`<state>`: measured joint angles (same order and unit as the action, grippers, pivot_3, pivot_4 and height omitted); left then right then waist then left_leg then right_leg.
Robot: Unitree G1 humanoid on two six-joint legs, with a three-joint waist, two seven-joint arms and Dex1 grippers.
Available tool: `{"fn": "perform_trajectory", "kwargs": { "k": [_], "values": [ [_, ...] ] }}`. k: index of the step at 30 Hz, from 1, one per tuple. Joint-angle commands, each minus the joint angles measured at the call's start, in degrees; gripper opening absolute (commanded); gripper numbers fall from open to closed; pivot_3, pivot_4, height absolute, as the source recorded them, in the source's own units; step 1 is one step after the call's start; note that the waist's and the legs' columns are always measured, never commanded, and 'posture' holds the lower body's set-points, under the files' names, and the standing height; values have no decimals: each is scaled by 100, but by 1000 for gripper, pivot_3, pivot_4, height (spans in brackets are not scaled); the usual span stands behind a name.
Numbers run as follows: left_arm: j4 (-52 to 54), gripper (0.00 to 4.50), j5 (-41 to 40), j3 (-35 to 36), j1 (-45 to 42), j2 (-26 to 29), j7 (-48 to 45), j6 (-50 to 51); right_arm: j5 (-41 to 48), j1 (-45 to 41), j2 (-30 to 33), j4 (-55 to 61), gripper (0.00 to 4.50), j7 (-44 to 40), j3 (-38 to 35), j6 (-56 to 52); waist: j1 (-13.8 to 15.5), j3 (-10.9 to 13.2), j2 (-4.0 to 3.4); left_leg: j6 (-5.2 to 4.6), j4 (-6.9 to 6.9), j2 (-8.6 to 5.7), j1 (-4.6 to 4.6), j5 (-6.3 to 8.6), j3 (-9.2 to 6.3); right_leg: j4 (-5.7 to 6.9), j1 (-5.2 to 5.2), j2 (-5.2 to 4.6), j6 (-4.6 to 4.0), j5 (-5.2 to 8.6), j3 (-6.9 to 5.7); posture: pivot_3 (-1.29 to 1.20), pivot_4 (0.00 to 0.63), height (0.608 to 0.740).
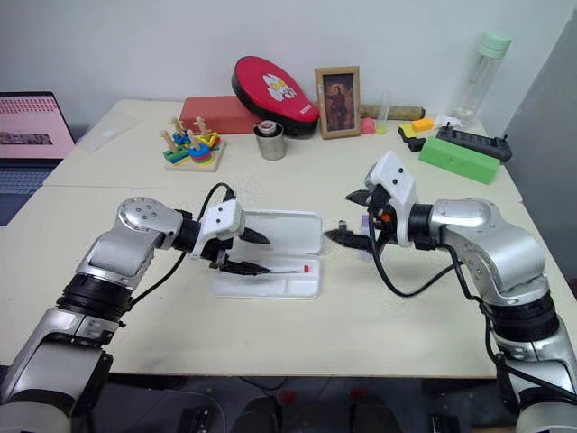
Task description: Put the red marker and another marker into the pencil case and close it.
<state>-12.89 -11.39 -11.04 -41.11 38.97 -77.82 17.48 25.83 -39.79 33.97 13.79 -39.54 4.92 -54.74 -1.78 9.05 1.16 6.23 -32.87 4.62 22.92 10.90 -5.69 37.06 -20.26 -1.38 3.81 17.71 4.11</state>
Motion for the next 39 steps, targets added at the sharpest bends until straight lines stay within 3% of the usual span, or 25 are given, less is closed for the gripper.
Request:
{"fn": "perform_trajectory", "kwargs": {
  "k": [1, 6, 12, 28, 39],
  "values": [
    [1228, 4313, -969, 809, 343, -290, 640, 879, -309, -97, -582, -182, 4500, 1372, -557, -815, -5, -1, 1, -1, 0, 2, -2, 0, 0, 2, 2, 1, 0, 0, 1, 0, 150, 740],
    [2292, 4460, -1710, 1455, 929, -536, 1417, 1554, -808, 408, -1901, 263, 4500, 3054, -919, -1364, -23, -3, 0, -2, 5, 2, -3, 1, -5, 5, -1, 2, -3, 0, 0, 0, 150, 740],
    [2736, 4460, -2041, 1607, 1333, -480, 1697, 1767, -1318, 755, -2550, 345, 4500, 3876, -708, -1481, 10, -2, -4, 0, 3, -2, -3, -1, -3, 2, -1, -1, 1, -3, 1, 0, 150, 740],
    [2958, 4460, -2369, 1646, 1390, -423, 2034, 1783, -1942, 1032, -3087, -979, 4500, 4243, -404, -456, -12, -7, 5, -1, 6, -1, -6, -1, -3, -1, 1, 0, 3, -4, 2, 0, 150, 740],
    [2934, 4500, -2368, 1600, 1352, -462, 2118, 1717, -2013, 1110, -3065, -986, 2008, 4159, -418, -388, -6, -9, 7, -1, 5, -1, -8, -1, -4, 0, 3, 1, 4, -4, 1, 0, 150, 740]
  ]
}}
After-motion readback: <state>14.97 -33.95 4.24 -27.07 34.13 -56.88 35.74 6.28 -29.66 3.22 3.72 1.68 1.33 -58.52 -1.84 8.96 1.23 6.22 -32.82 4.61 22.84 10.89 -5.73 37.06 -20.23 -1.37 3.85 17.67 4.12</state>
